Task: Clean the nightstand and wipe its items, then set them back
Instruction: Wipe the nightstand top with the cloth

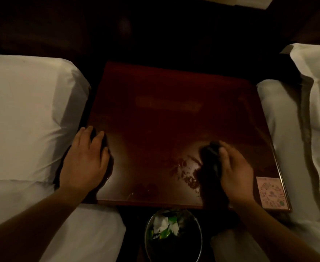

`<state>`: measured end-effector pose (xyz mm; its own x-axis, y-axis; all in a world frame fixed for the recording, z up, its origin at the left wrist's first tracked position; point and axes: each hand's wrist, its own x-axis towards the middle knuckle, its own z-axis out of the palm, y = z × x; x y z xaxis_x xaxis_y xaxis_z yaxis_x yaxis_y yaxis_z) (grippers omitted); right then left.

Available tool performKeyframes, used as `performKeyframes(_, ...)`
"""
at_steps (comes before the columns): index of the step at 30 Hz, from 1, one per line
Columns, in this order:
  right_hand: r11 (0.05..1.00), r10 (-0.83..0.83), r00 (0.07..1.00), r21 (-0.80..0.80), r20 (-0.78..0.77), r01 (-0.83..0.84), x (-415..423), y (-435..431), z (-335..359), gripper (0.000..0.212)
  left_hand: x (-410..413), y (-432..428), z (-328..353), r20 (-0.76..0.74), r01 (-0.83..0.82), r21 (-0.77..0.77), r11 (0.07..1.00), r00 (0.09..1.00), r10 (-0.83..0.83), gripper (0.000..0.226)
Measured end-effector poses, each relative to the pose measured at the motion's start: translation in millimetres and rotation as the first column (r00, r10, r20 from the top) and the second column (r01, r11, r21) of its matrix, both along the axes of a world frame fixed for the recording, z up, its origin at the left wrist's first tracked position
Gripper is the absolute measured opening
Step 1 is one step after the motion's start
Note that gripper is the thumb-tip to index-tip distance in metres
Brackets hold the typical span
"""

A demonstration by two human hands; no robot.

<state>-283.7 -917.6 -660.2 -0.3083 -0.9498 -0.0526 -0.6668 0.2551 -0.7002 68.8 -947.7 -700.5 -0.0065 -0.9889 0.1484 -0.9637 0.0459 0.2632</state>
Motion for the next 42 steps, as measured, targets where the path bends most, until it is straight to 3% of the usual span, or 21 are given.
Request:
performKeyframes(2, 0.994, -0.101, 0.960, -0.003, 0.260, 0.106, 12.2, -7.7, 6.1, 0.031, -0.3, -0.9, 0.9, -0.007, -0.006, -0.006, 1.000, 1.000, 0.006, 0.052)
performKeyframes(4, 0.999, 0.032, 0.947, 0.020, 0.320, -0.041, 42.9, -4.9, 9.4, 0.030, -0.1, -0.8, 2.0, -0.008, -0.005, 0.001, 1.000, 1.000, 0.005, 0.052)
performKeyframes(6, 0.924, 0.382, 0.923, -0.004, 0.044, -0.382, 68.2, 10.6, 2.2, 0.033, -0.5, -0.4, 2.4, -0.014, -0.007, 0.004, 1.000, 1.000, 0.007, 0.052)
performKeyframes(8, 0.732, 0.661, 0.672, 0.089, -0.334, -0.675, 68.7, 22.4, -4.4, 0.048, -1.0, 0.2, 1.8, -0.020, -0.011, 0.008, 1.000, 1.000, 0.011, 0.053)
performKeyframes(9, 0.670, 0.704, 0.566, 0.139, -0.428, -0.729, 57.4, 18.1, -6.6, 0.057, -1.2, 0.6, 1.8, -0.018, -0.012, 0.009, 1.000, 1.000, 0.012, 0.053)
performKeyframes(10, 0.677, 0.696, 0.543, 0.177, -0.471, -0.715, 43.8, 8.0, -9.9, 0.064, -1.2, 0.0, 2.1, -0.014, -0.014, 0.007, 1.000, 1.000, 0.014, 0.053)
performKeyframes(14, 0.965, 0.251, 0.847, 0.194, -0.468, -0.178, 29.4, -48.9, -10.7, 0.066, -2.3, 1.0, 2.5, -0.001, -0.012, 0.003, 1.000, 1.000, 0.012, 0.054)
performKeyframes(16, 0.984, 0.147, 0.869, 0.159, -0.472, -0.080, 76.1, -72.1, -11.4, 0.063, -3.1, -0.1, 3.6, 0.006, -0.016, 0.004, 1.000, 1.000, 0.016, 0.054)
performKeyframes(18, 0.936, 0.351, 0.833, 0.135, -0.429, -0.325, 136.7, -72.0, -16.5, 0.066, -3.2, -0.1, 3.6, 0.006, -0.016, 0.021, 1.000, 1.000, 0.016, 0.054)
performKeyframes(20, 0.767, 0.605, 0.663, 0.098, -0.441, -0.635, 181.8, -47.3, -22.3, 0.067, -2.3, -1.0, 2.7, -0.005, -0.012, 0.009, 1.000, 1.000, 0.012, 0.056)
performKeyframes(22, 0.640, 0.695, 0.555, 0.040, -0.457, -0.768, 169.9, -20.7, -23.5, 0.060, -1.1, -1.1, 2.0, -0.006, 0.002, 0.004, 1.000, 1.000, -0.002, 0.056)
performKeyframes(23, 0.645, 0.673, 0.569, 0.000, -0.473, -0.764, 142.3, -16.5, -23.5, 0.056, -0.2, -1.7, 1.9, -0.006, 0.008, 0.004, 1.000, 1.000, -0.008, 0.055)
performKeyframes(25, 0.802, 0.525, 0.699, 0.006, -0.485, -0.598, 64.0, -11.4, -27.4, 0.049, 1.7, -3.1, -0.3, 0.003, 0.020, -0.003, 1.000, 1.000, -0.020, 0.054)
performKeyframes(27, 0.971, 0.235, 0.845, 0.078, -0.480, -0.226, -22.3, -4.2, -23.5, 0.047, 1.7, -2.8, -1.2, 0.016, 0.020, -0.009, 1.000, 1.000, -0.019, 0.053)
performKeyframes(29, 0.989, -0.062, 0.886, 0.091, -0.459, 0.116, -64.2, 12.0, -20.0, 0.053, 0.1, -1.9, -0.9, 0.020, 0.017, -0.018, 1.000, 1.000, -0.017, 0.053)
performKeyframes(31, 0.968, -0.175, 0.855, 0.072, -0.488, 0.239, -32.8, 22.5, -23.2, 0.057, -1.7, -0.5, 0.8, 0.018, 0.015, -0.008, 1.000, 1.000, -0.015, 0.054)
performKeyframes(34, 0.994, 0.092, 0.859, -0.005, -0.503, -0.110, 80.6, 22.2, -23.0, 0.052, -1.9, -1.6, 1.4, -0.024, 0.002, -0.001, 1.000, 1.000, -0.002, 0.055)
performKeyframes(36, 0.877, 0.423, 0.755, 0.017, -0.501, -0.480, 155.5, 16.9, -25.8, 0.052, -0.9, 0.4, -0.3, -0.073, -0.008, 0.020, 1.000, 0.997, 0.010, 0.058)
performKeyframes(38, 0.704, 0.646, 0.617, 0.039, -0.450, -0.709, 185.7, 13.9, -24.7, 0.052, 1.9, -1.0, -3.2, -0.098, 0.000, 0.018, 1.000, 0.995, 0.002, 0.061)
performKeyframes(40, 0.670, 0.655, 0.612, -0.033, -0.443, -0.742, 147.0, 17.9, -29.0, 0.045, 4.2, -3.9, -8.5, -0.082, 0.023, -0.007, 1.000, 0.996, -0.023, 0.060)
performKeyframes(42, 0.800, 0.523, 0.726, -0.037, -0.446, -0.599, 65.7, 26.7, -33.2, 0.044, 5.6, -4.3, -11.1, -0.084, 0.003, -0.018, 1.000, 0.996, -0.005, 0.058)
